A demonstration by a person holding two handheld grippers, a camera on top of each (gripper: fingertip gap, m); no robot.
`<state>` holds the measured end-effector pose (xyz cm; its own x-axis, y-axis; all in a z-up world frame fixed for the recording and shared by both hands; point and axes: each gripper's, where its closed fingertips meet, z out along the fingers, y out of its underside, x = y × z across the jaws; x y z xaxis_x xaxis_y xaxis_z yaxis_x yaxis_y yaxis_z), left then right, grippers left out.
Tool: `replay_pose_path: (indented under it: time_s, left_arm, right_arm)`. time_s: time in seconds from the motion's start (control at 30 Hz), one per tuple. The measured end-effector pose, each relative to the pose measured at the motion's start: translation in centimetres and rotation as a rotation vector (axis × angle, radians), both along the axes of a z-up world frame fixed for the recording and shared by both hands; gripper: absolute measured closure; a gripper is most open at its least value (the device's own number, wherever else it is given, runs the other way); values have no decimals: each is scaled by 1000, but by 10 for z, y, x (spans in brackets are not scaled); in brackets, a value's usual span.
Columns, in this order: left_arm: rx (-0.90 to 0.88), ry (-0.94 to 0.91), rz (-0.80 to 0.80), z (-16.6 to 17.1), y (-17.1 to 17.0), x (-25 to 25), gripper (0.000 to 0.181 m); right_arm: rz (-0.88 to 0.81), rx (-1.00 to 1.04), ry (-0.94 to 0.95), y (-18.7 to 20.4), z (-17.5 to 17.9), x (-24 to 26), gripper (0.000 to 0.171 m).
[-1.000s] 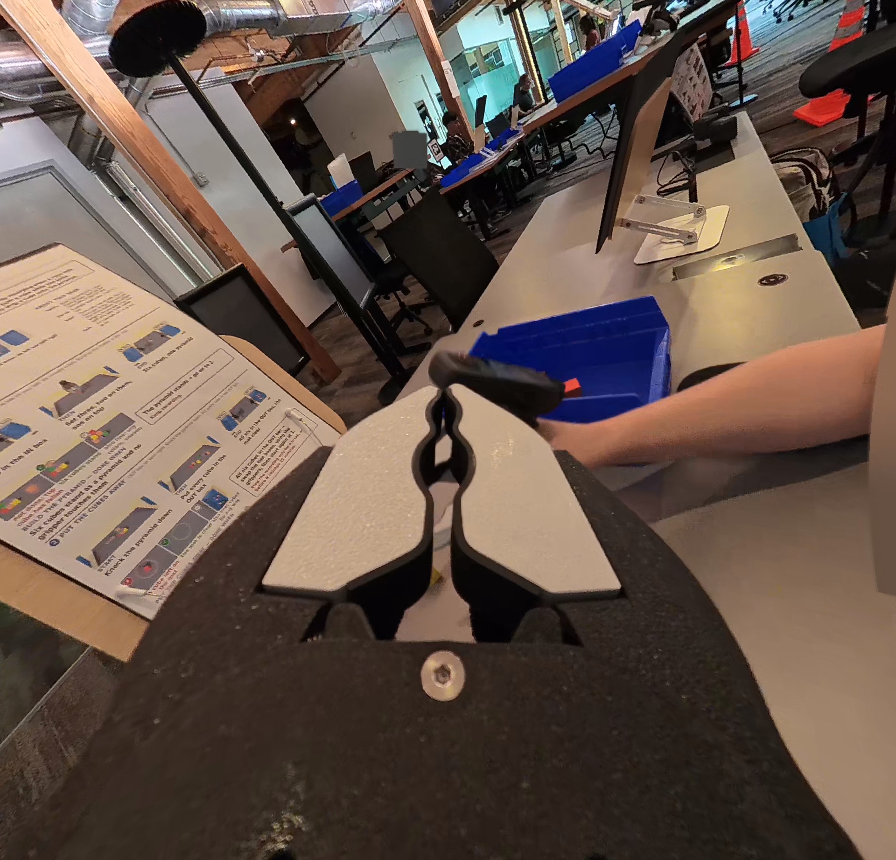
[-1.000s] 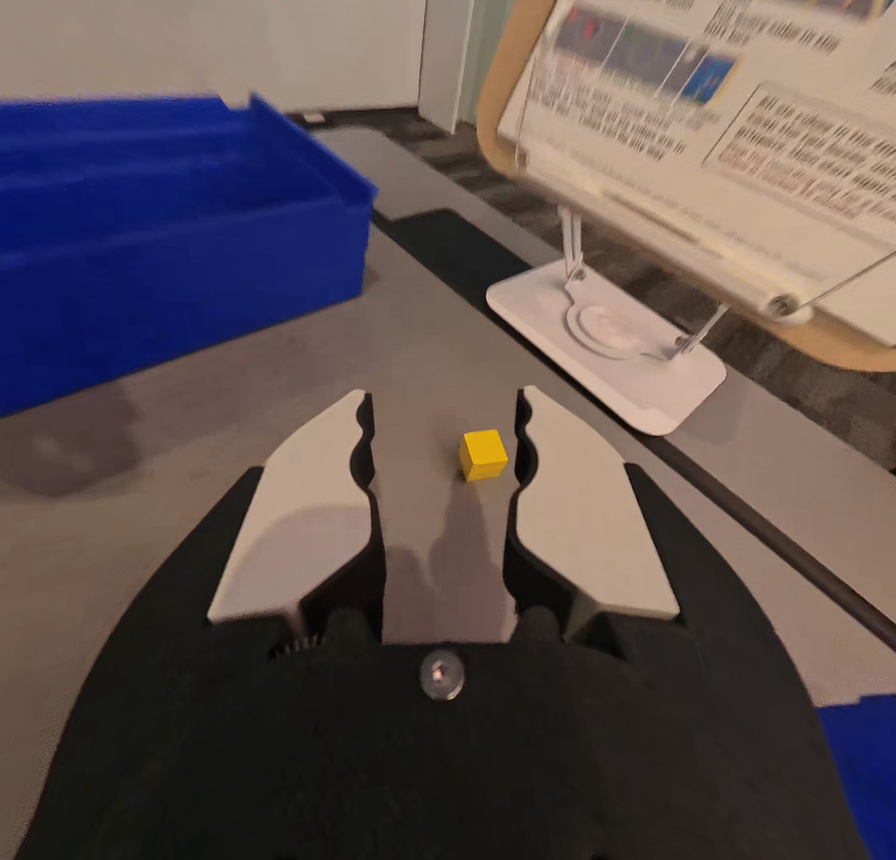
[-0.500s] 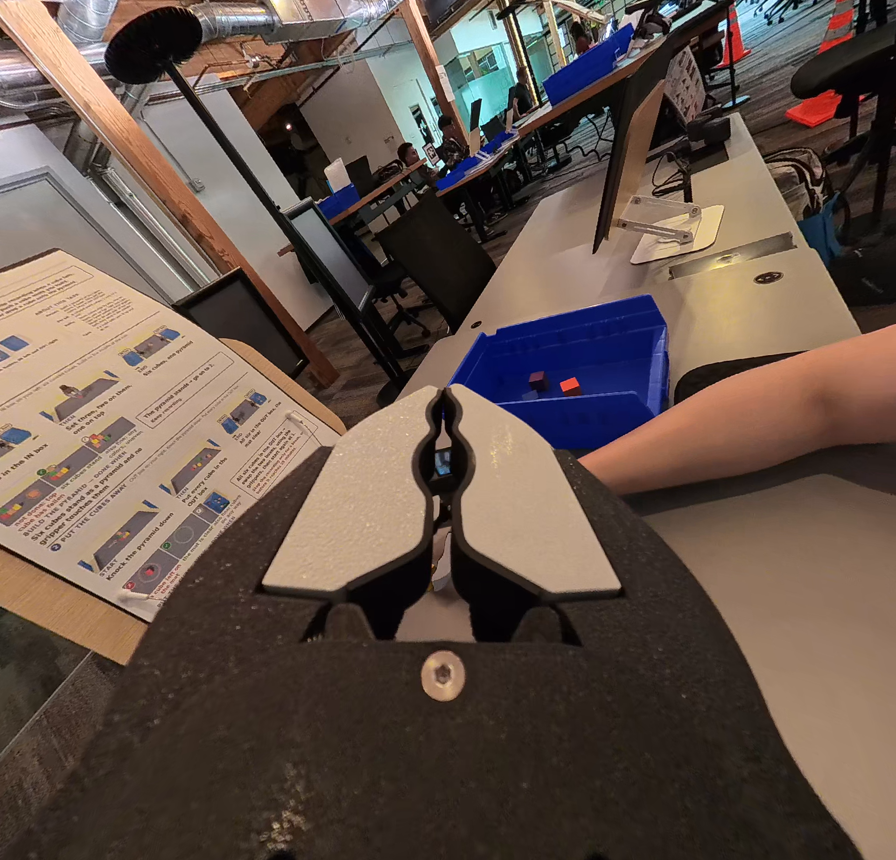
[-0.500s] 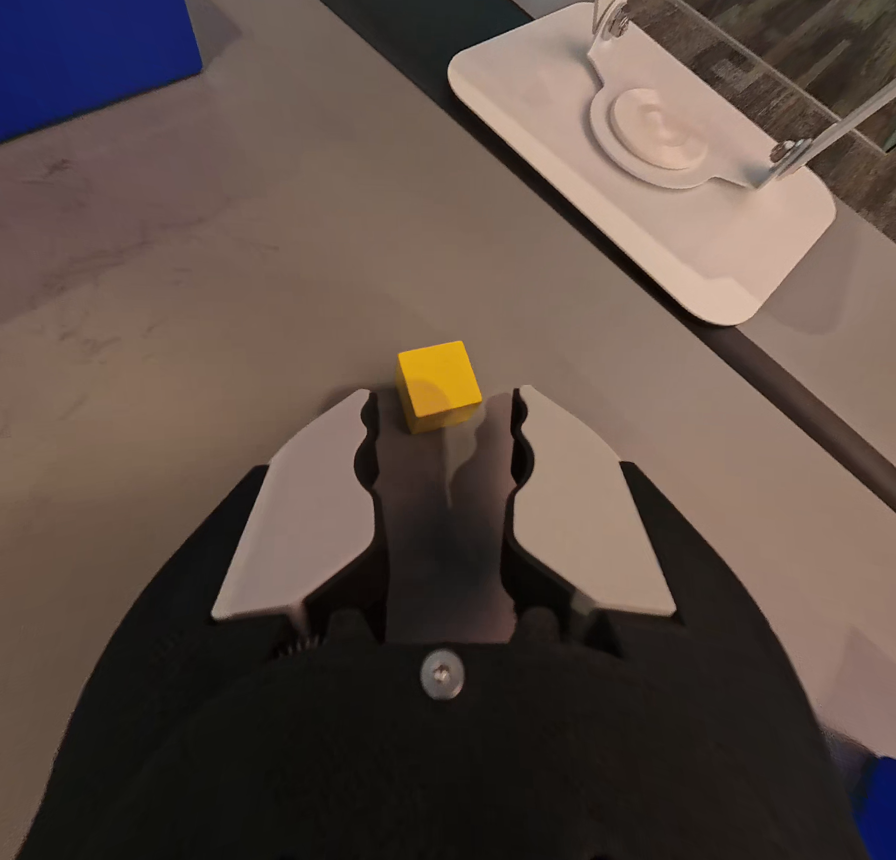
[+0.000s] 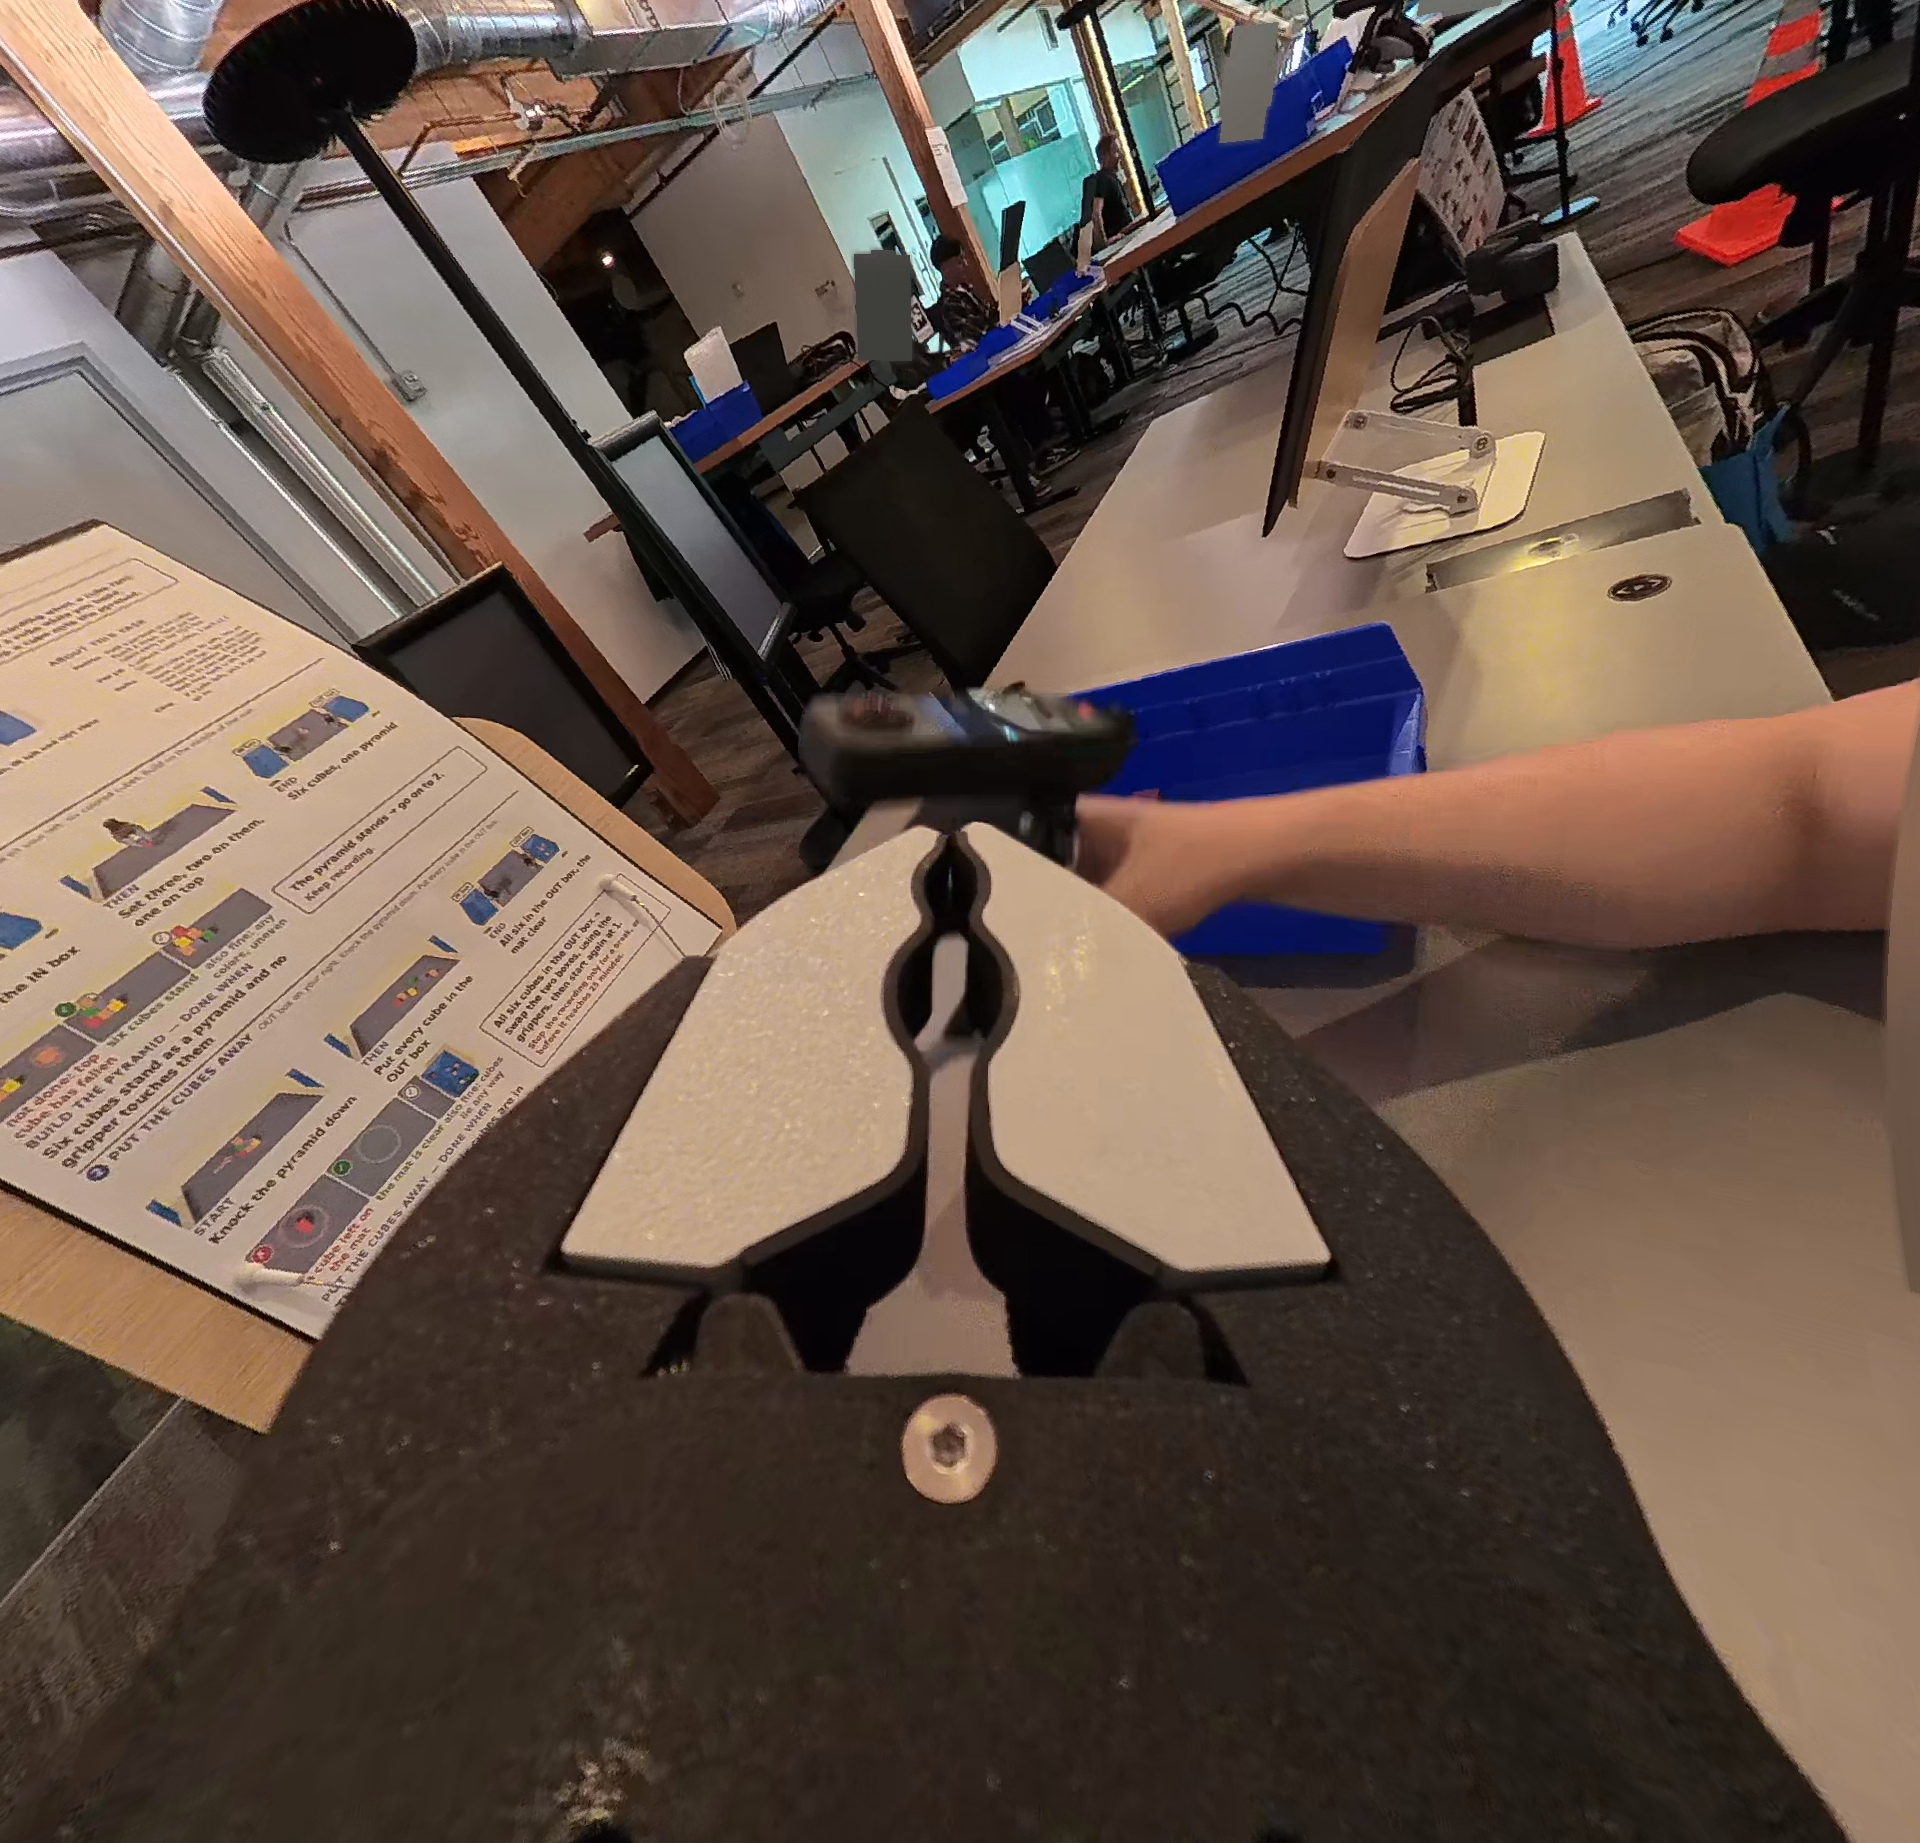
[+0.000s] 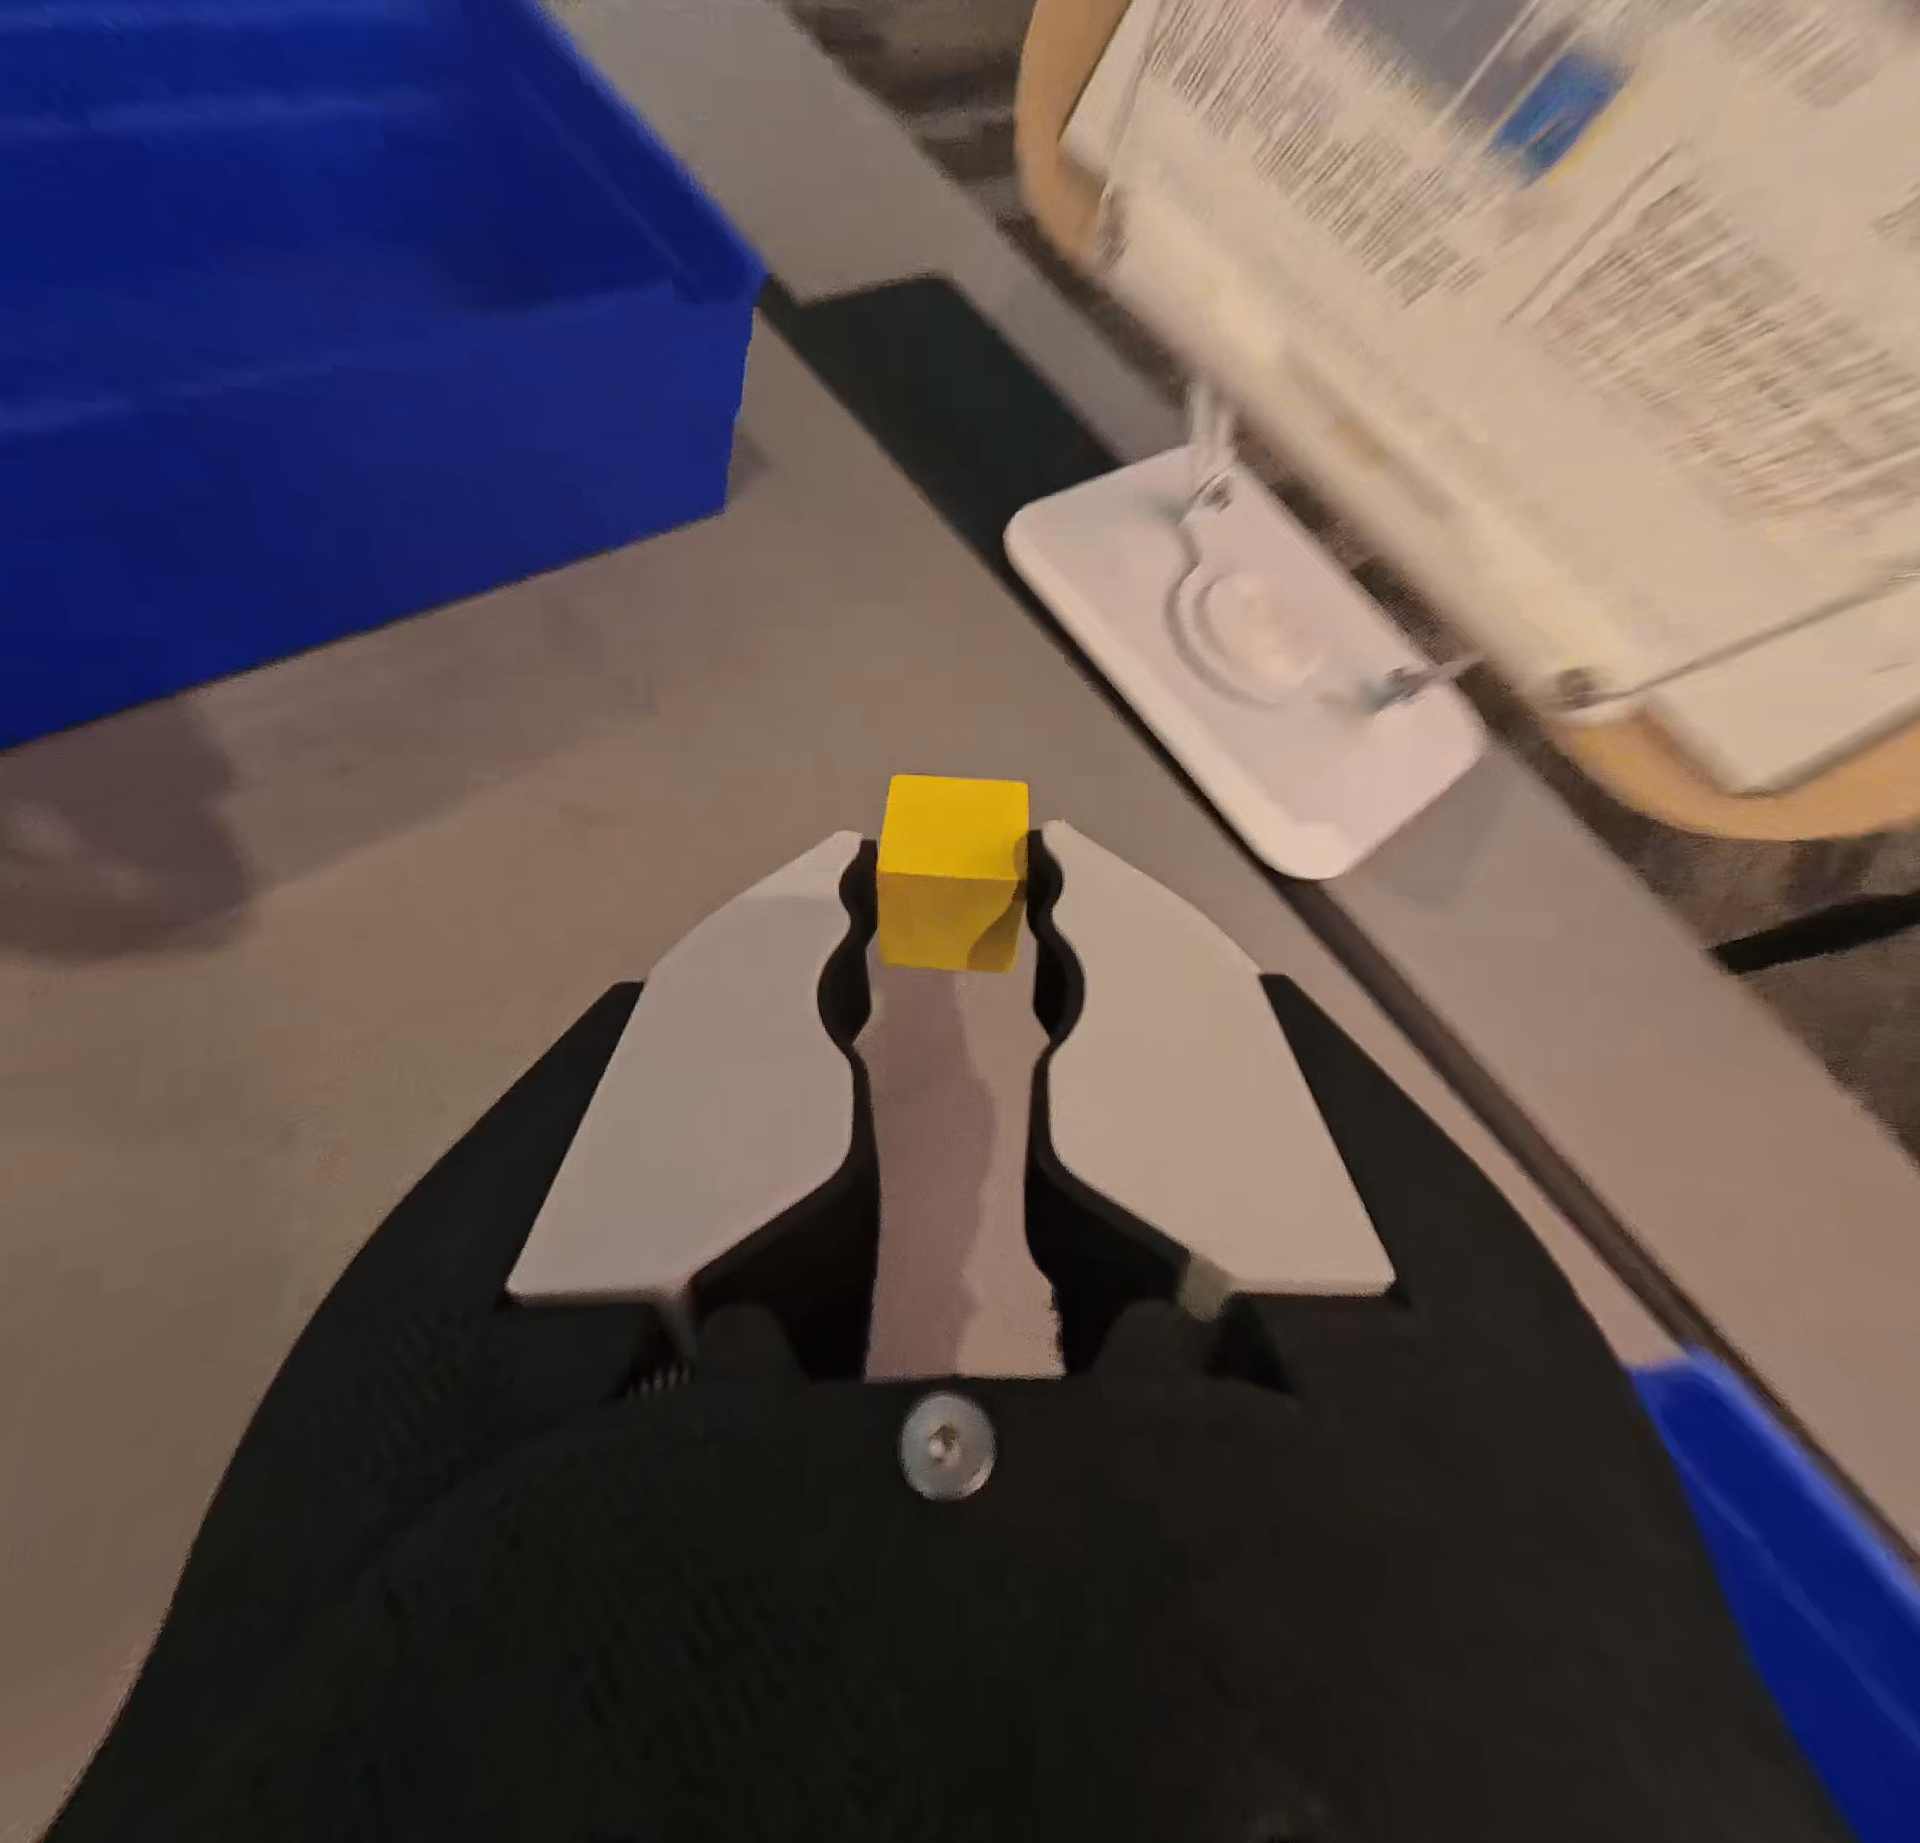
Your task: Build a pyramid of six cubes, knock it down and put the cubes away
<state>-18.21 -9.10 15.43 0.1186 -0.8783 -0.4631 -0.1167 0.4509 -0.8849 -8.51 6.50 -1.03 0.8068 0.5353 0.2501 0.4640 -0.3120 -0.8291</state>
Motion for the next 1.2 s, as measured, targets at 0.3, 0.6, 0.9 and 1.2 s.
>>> replay_pose_path:
  time_s: [0.3,0.6,0.9,1.2]
  left_arm:
    - [16,-3,-19,2,-10,-2,181]
    - [8,23,-7,-5,-7,4,181]
    - [2,52,-2,-12,-4,9,181]
    - [-9,103,306,-9,48,-36,179]
  right_arm:
    - [-419,-411,-66,-131,2,223,142]
    - [-584,-885,-195,-175,-111,313,142]
    - [-605,-915,-233,-165,-122,313,140]
    - [-646,-534,-147,-149,-40,318,133]
